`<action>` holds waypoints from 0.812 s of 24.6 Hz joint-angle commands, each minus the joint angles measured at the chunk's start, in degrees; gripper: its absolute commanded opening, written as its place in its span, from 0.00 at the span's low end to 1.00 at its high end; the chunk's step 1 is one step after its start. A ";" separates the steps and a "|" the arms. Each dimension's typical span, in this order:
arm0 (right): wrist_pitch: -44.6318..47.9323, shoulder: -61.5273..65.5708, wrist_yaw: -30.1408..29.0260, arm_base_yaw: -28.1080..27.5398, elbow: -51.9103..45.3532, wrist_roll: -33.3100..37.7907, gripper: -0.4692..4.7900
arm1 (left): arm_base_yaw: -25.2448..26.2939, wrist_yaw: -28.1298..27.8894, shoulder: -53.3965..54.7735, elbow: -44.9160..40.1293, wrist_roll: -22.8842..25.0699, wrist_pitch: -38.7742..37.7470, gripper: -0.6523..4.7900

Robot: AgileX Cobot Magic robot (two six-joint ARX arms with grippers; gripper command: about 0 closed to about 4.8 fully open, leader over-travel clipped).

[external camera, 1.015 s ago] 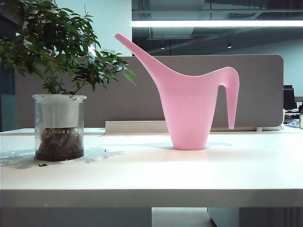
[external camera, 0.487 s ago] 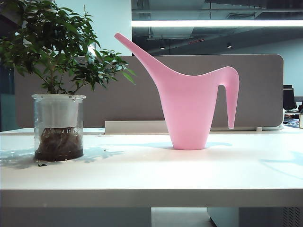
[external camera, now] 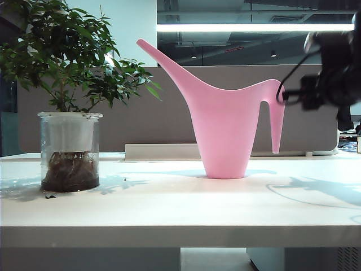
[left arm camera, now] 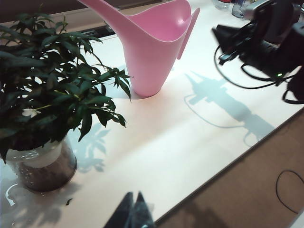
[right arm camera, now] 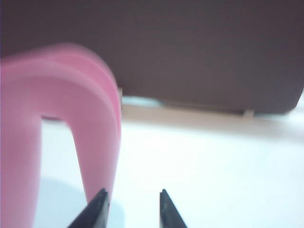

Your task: Pick up the watering can from the table, water the potted plant, and put the can back.

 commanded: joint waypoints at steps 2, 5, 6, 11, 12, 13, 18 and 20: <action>3.30 5.42 -6.91 -0.02 4.02 0.04 0.54 | 0.11 0.15 -0.09 0.15 -0.04 0.28 0.13; 2.56 8.55 -7.30 -0.02 7.82 0.04 0.58 | 0.11 0.15 -0.09 0.15 -0.04 0.28 0.13; 1.95 9.20 -7.30 -0.04 8.87 0.04 0.60 | 0.11 0.15 -0.09 0.15 -0.04 0.28 0.13; -1.81 13.90 -10.27 -0.04 16.87 0.09 0.60 | 0.11 0.15 -0.09 0.15 -0.04 0.28 0.13; -2.51 14.62 -10.25 -0.04 18.10 0.09 0.60 | 0.11 0.15 -0.09 0.15 -0.04 0.31 0.13; -2.97 15.89 -10.25 -0.04 19.85 0.09 0.60 | 0.11 0.15 -0.09 0.15 -0.04 0.28 0.13; -4.55 17.11 -10.16 -0.04 22.67 0.00 0.09 | 0.11 0.15 -0.07 0.15 -0.04 0.31 0.13; -4.09 16.20 -9.99 -0.02 23.08 -0.17 0.08 | 0.11 0.13 -0.04 0.15 -0.04 0.33 0.13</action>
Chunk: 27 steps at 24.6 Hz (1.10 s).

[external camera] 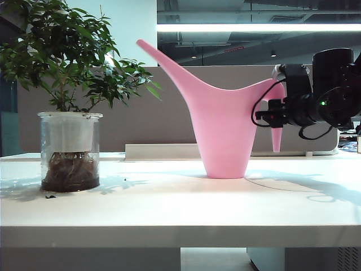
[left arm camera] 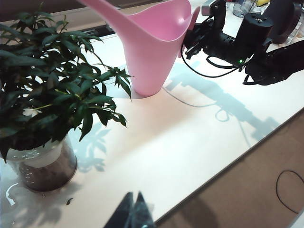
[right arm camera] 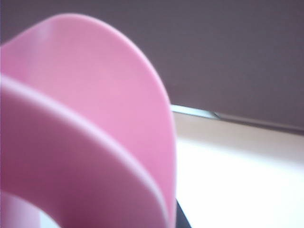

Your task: Pick up the watering can from the table, water the potted plant, and put the can back.

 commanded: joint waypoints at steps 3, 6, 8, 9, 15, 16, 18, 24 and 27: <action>-0.98 -4.76 0.68 0.09 2.03 -2.21 0.08 | 0.09 0.15 -0.07 0.15 -0.04 0.28 0.13; -6.25 -12.13 1.16 0.59 4.28 -7.69 0.08 | 0.09 0.13 -0.07 0.15 -0.04 0.31 0.13; -9.79 -15.54 1.42 0.87 6.10 -10.82 0.08 | 0.09 0.11 -0.07 0.15 -0.04 0.31 0.13; -13.90 -18.36 1.66 1.51 8.66 -14.23 0.08 | 0.09 0.13 -0.07 0.15 -0.04 0.31 0.13; -30.71 -25.16 4.17 6.25 20.06 -29.55 0.08 | 0.09 0.15 -0.09 0.15 -0.04 0.28 0.13; -31.54 -25.49 5.16 6.99 20.79 -31.50 0.08 | 0.09 0.13 -0.09 0.15 -0.04 0.31 0.13; -33.81 -26.21 7.50 9.49 22.60 -37.75 0.08 | 0.09 0.15 -0.09 0.15 -0.04 0.31 0.13; -34.47 -27.15 11.06 17.20 24.04 -53.48 0.08 | 0.09 0.13 -0.09 0.15 -0.04 0.28 0.13; -34.32 -27.15 14.91 20.00 24.63 -60.33 0.08 | 0.09 0.15 -0.09 0.15 -0.04 0.28 0.13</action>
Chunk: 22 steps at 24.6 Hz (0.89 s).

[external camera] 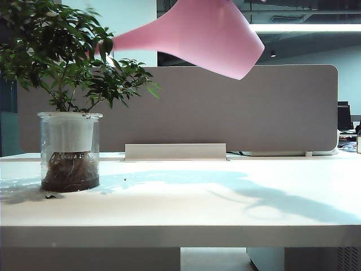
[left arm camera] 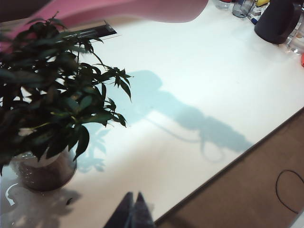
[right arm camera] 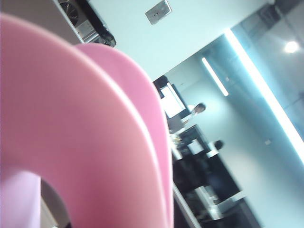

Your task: Pick up the watering can from the table, water the potted plant, and put the can back.

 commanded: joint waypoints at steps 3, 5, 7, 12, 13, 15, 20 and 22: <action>4.48 -1.03 5.05 2.78 1.62 -8.09 0.08 | 0.09 0.15 -0.09 0.15 -0.04 0.31 0.13; 4.66 -1.09 6.12 2.78 1.62 -8.24 0.08 | 0.09 0.15 -0.09 0.15 -0.04 0.31 0.13; 4.61 -1.55 6.29 2.78 1.62 -8.28 0.08 | 0.09 0.13 -0.09 0.15 -0.04 0.31 0.13; 4.20 -2.93 6.29 2.78 1.60 -8.24 0.08 | 0.09 0.13 -0.09 0.15 -0.04 0.28 0.13; 4.17 -3.04 6.64 2.78 1.60 -8.24 0.08 | 0.09 0.15 -0.09 0.15 -0.04 0.31 0.13; 3.87 -3.15 7.63 2.78 1.60 -8.22 0.08 | 0.09 0.13 -0.09 0.15 -0.04 0.28 0.13; -7.21 -3.32 10.78 -1.09 -1.18 33.77 0.08 | 0.09 0.13 -0.09 0.15 -0.04 0.35 0.13; -3.72 -3.04 10.93 -3.37 -6.36 39.50 0.08 | 0.09 0.13 -0.07 0.15 -0.04 0.24 0.13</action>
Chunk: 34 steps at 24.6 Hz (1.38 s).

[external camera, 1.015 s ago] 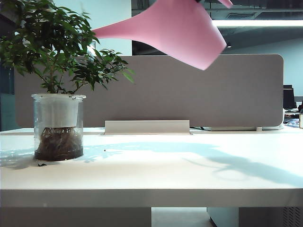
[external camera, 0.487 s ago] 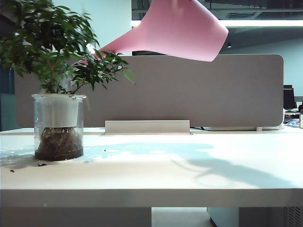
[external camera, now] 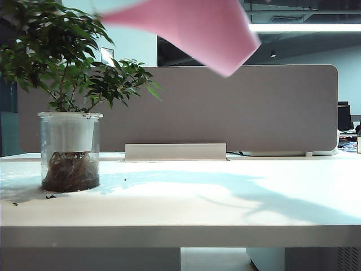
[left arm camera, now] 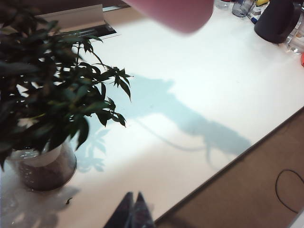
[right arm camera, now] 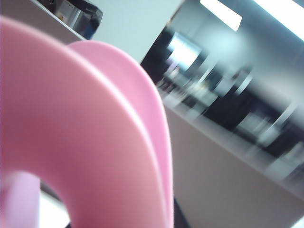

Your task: Pick up the watering can from the table, water the potted plant, and put the can back.

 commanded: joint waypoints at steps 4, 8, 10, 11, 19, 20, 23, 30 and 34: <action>29.35 0.00 -4.79 -8.00 -24.35 27.26 0.08 | 0.13 0.15 -0.20 0.15 -0.04 0.24 0.13; 46.53 2.56 -7.06 -11.58 -36.50 29.22 0.08 | 0.15 0.09 -0.07 0.15 -0.07 0.28 0.13; 49.75 4.44 -8.24 -12.92 -38.40 29.68 0.08 | 0.15 0.11 -0.09 0.15 -0.04 0.26 0.13; 53.27 7.37 -9.62 -14.16 -39.17 29.86 0.08 | 0.15 0.20 -0.13 0.15 -0.04 0.24 0.13; 62.69 16.39 -10.78 -15.58 -39.17 29.92 0.08 | 0.15 0.15 -0.20 0.15 -0.04 0.28 0.13; 63.69 18.10 -10.80 -15.58 -39.15 29.94 0.08 | 0.15 0.15 -0.17 0.15 -0.04 0.28 0.13; 63.47 20.26 -10.82 -15.52 -39.21 30.05 0.10 | 0.17 -0.13 -0.13 0.15 -0.04 0.28 0.13; 61.86 20.35 -10.82 -15.52 -39.32 30.03 0.21 | 0.17 0.04 -0.20 0.15 -0.04 0.28 0.13; 59.54 20.37 -11.04 -15.52 -40.81 30.03 0.21 | 0.17 0.02 -0.20 0.15 -0.04 0.28 0.13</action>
